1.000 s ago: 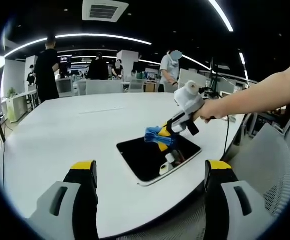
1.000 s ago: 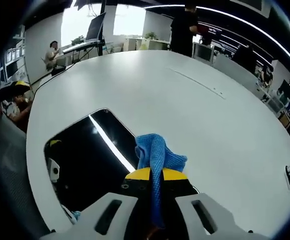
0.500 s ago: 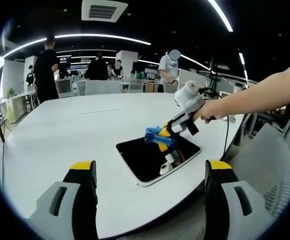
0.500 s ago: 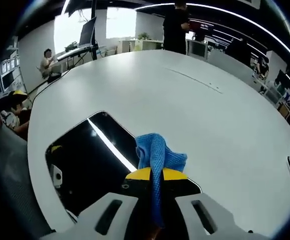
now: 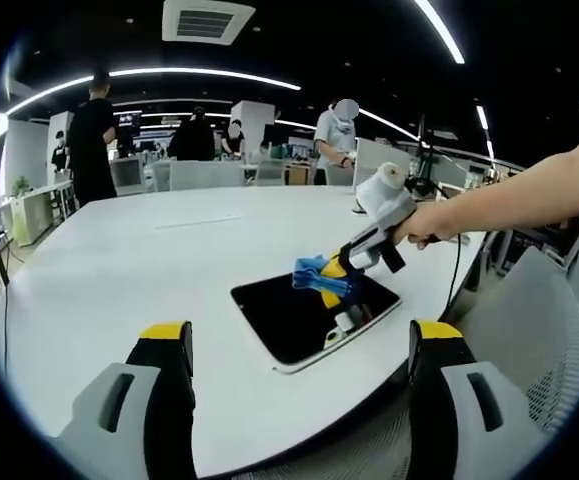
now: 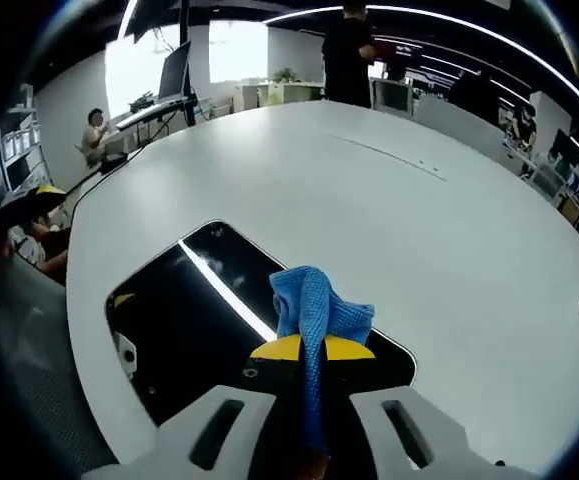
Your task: Wipe the mirror surface with the cleaning cloth until all visible marks leave the cleaned area.
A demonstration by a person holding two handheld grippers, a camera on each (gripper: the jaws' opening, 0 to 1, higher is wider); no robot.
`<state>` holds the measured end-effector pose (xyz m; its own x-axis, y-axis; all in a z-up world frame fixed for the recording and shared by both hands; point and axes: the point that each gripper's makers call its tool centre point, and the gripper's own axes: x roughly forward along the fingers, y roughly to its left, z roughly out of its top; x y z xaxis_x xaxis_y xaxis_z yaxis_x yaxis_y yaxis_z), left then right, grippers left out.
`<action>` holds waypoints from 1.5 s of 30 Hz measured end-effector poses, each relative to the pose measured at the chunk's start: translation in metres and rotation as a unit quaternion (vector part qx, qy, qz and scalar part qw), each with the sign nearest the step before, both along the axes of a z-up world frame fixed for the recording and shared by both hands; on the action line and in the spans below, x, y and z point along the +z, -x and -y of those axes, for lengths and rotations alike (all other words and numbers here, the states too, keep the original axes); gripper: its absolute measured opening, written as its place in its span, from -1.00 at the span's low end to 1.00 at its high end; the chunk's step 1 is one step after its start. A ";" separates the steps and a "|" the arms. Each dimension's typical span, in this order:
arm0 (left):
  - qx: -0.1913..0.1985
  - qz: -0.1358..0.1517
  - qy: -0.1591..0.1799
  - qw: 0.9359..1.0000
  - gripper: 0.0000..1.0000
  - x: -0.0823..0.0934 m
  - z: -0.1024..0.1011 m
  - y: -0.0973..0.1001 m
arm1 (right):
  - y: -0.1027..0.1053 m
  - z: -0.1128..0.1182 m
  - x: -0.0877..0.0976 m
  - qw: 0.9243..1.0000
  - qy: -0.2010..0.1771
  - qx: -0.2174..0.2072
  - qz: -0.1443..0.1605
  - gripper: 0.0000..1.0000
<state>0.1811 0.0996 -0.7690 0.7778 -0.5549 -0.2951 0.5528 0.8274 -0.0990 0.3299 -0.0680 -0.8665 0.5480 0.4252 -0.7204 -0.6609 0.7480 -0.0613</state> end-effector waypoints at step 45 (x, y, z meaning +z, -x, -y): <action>-0.006 -0.001 0.003 1.000 0.74 0.000 0.002 0.001 | 0.084 -0.007 0.002 1.000 -0.012 0.026 0.002 -1.00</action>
